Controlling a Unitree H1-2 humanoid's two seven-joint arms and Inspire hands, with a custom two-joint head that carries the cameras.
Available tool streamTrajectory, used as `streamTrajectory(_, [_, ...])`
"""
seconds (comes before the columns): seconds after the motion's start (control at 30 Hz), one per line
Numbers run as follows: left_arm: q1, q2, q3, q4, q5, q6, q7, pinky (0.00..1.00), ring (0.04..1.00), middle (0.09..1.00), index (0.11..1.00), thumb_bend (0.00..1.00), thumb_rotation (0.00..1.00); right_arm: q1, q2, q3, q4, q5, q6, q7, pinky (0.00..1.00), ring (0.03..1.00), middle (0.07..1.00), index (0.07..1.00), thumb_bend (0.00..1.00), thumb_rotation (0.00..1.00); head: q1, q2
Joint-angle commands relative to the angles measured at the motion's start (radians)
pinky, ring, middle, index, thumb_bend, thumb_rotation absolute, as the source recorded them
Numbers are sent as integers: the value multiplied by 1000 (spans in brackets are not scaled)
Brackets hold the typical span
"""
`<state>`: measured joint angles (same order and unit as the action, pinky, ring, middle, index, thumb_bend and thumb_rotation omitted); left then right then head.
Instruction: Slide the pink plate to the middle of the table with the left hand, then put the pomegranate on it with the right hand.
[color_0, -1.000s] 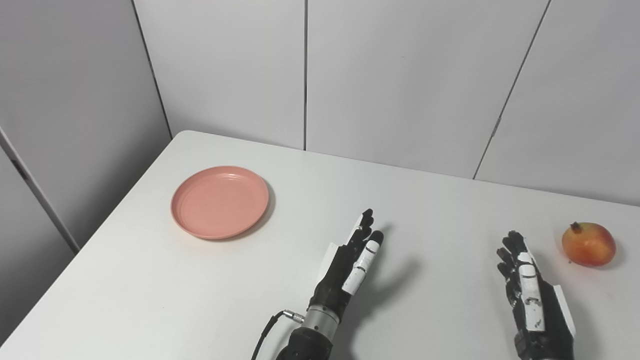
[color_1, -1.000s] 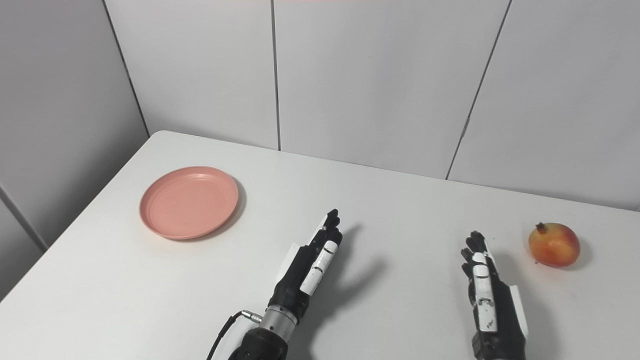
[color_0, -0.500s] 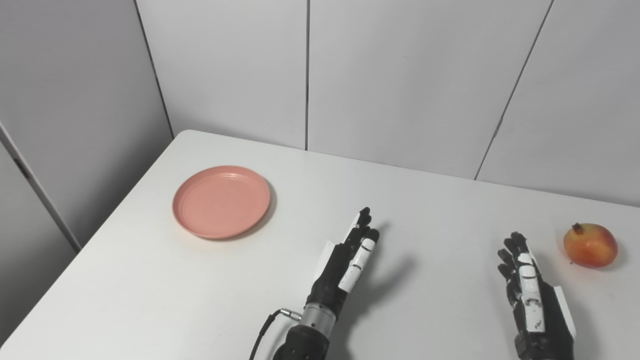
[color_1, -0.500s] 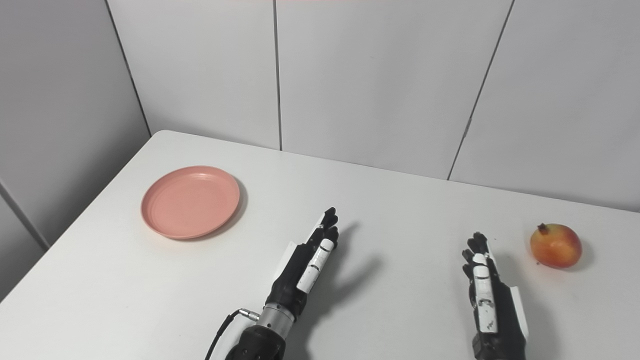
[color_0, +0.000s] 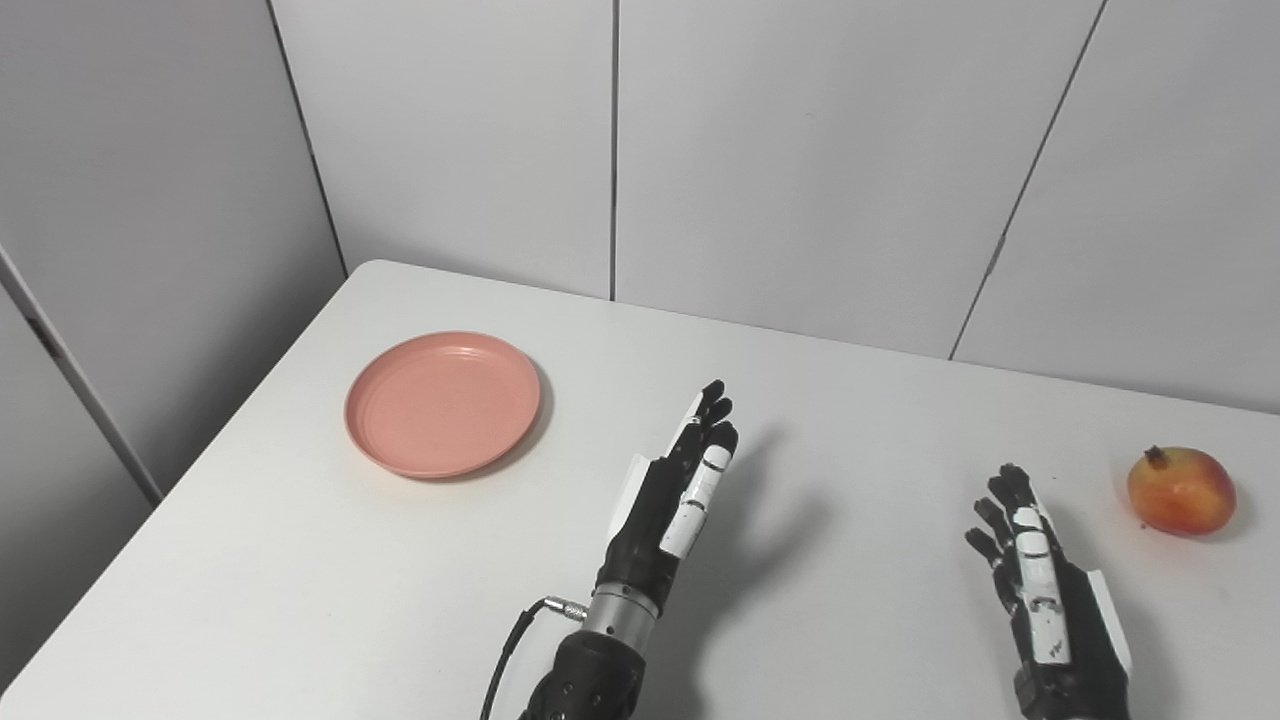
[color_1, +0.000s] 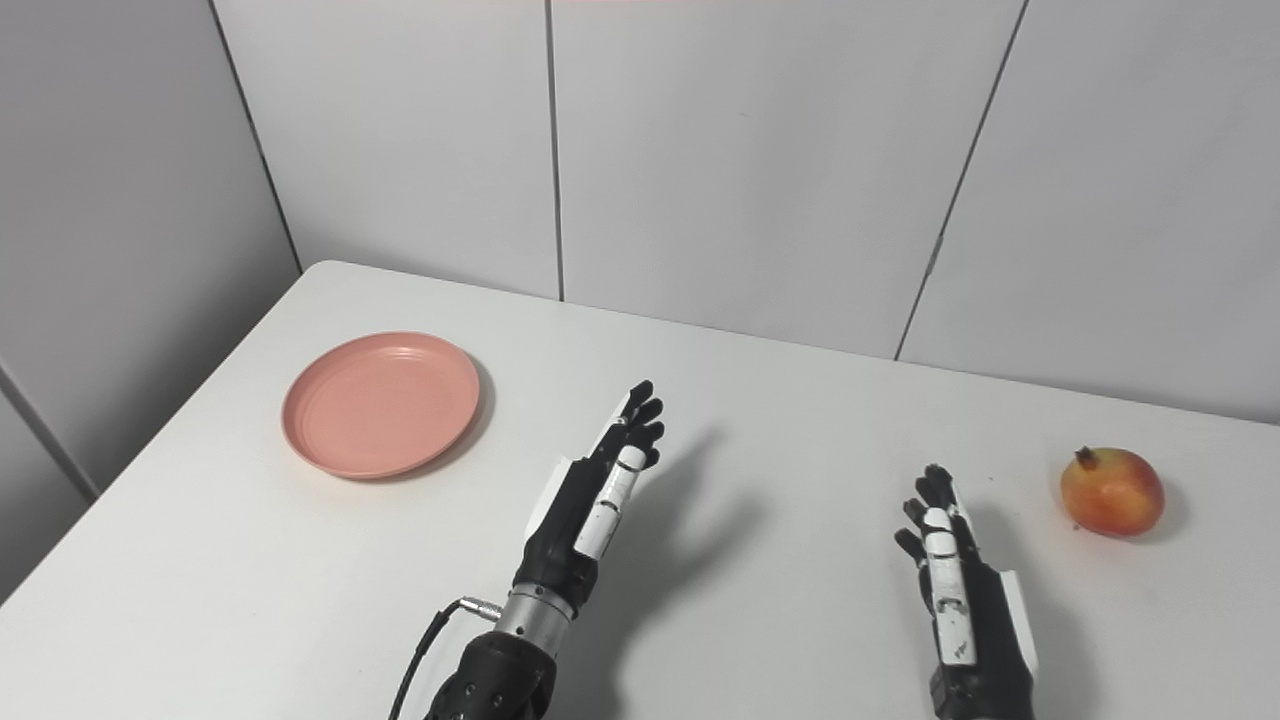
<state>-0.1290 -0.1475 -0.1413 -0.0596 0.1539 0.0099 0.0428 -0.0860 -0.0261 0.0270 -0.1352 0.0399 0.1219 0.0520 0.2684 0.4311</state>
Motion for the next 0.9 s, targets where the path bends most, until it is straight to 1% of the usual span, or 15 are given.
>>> streamTrajectory(0.0, [-35, 0, 0, -44, -3, -18, -2, 924, 939, 959, 942, 442, 1000, -29, 2, 0, -18, -1, -60, 2, 913, 948, 964, 960, 161, 1000, -1, 1])
streamTrajectory(0.1, [-44, 6, 4, -67, 10, -7, 2, 921, 936, 956, 943, 454, 1000, -31, -1, 4, -16, -8, -60, 4, 915, 950, 966, 963, 159, 1000, 3, -1])
streamTrajectory(0.2, [-59, 12, 14, -102, 15, 15, 4, 924, 937, 956, 944, 442, 1000, -30, -2, 7, -18, -15, -56, 3, 914, 951, 965, 962, 160, 1000, 6, -2])
streamTrajectory(0.3, [-77, 18, 22, -121, 24, 22, 10, 917, 937, 950, 941, 437, 1000, -32, -4, 8, -14, -18, -63, 6, 913, 951, 963, 959, 149, 1000, 9, -3])
streamTrajectory(0.4, [-106, 26, 45, -141, 16, 39, 12, 948, 944, 958, 948, 437, 1000, -32, -4, 7, -10, -15, -67, 9, 915, 951, 963, 958, 151, 1000, 14, -5])
streamTrajectory(0.53, [-134, 38, 79, -162, 7, 43, 14, 943, 945, 959, 954, 421, 1000, -30, -6, 6, -5, -15, -72, 11, 913, 947, 961, 956, 148, 1000, 19, -8])
streamTrajectory(0.6, [-151, 59, 99, -165, 12, 34, 15, 923, 939, 955, 947, 417, 1000, -30, -8, 4, -6, -13, -68, 14, 915, 947, 962, 956, 151, 1000, 21, -8])
streamTrajectory(0.77, [-182, 108, 147, -159, -11, 13, 14, 956, 956, 973, 963, 440, 1000, -30, -11, 0, -2, -4, -63, 20, 924, 951, 964, 961, 154, 1000, 26, -9])
streamTrajectory(0.83, [-187, 120, 162, -160, -17, 14, 16, 966, 952, 974, 966, 461, 1000, -30, -10, -2, -2, -1, -59, 20, 931, 953, 965, 964, 153, 1000, 27, -10])
streamTrajectory(0.87, [-190, 125, 174, -165, -23, 30, 19, 967, 951, 974, 966, 465, 1000, -30, -11, -2, -2, -2, -58, 20, 932, 953, 966, 964, 153, 1000, 30, -11])
